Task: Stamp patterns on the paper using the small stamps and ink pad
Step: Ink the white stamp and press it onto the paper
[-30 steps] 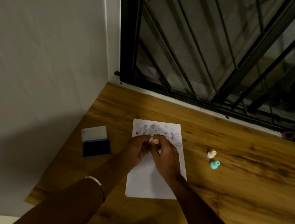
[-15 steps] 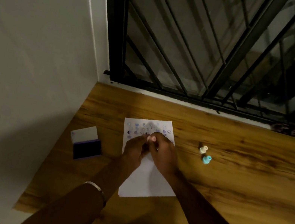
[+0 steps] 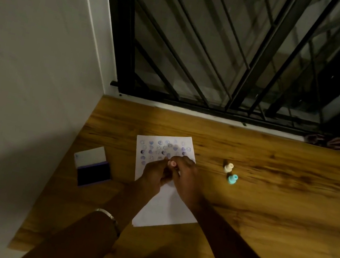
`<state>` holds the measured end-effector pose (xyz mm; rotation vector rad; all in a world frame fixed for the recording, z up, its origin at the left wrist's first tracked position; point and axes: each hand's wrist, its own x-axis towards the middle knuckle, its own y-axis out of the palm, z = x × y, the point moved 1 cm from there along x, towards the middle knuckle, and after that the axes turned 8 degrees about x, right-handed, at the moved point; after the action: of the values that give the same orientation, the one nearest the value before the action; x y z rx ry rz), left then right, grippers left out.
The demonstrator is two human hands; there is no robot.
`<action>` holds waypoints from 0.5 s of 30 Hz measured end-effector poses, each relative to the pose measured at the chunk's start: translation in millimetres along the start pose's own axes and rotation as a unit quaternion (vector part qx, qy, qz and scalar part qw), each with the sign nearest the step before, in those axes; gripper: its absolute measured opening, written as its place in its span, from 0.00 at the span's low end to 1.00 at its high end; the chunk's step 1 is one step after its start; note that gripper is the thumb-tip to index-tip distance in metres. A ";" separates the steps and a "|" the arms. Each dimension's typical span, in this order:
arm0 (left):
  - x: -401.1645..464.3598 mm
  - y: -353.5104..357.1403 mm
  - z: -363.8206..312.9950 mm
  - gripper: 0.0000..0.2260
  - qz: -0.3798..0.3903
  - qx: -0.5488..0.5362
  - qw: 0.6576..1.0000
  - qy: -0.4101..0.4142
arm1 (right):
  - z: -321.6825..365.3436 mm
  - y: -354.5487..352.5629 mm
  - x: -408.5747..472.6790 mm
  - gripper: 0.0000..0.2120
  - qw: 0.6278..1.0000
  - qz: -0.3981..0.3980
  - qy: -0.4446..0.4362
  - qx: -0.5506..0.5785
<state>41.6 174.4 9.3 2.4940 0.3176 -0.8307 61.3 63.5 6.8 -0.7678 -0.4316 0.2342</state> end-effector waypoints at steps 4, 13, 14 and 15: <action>-5.2 5.0 -2.4 0.06 0.021 0.020 1.000 0.009 | -2.6 -5.1 2.6 0.10 1.000 -0.002 0.000 0.002; -1.6 21.5 -14.2 0.14 -0.024 0.193 0.981 0.014 | -21.5 -31.6 30.4 0.10 0.995 -0.002 0.098 -0.010; -1.1 18.6 -10.9 0.12 -0.056 0.298 0.950 0.073 | -28.5 -41.0 37.6 0.11 0.989 -0.005 0.145 -0.015; -2.2 13.7 -5.8 0.11 -0.090 0.422 0.889 0.152 | -38.1 -51.2 43.9 0.11 0.983 -0.010 0.182 -0.017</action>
<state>47.8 165.6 19.8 3.4763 0.3454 -0.7431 120.2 19.8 31.7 -0.8206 -0.0963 0.0640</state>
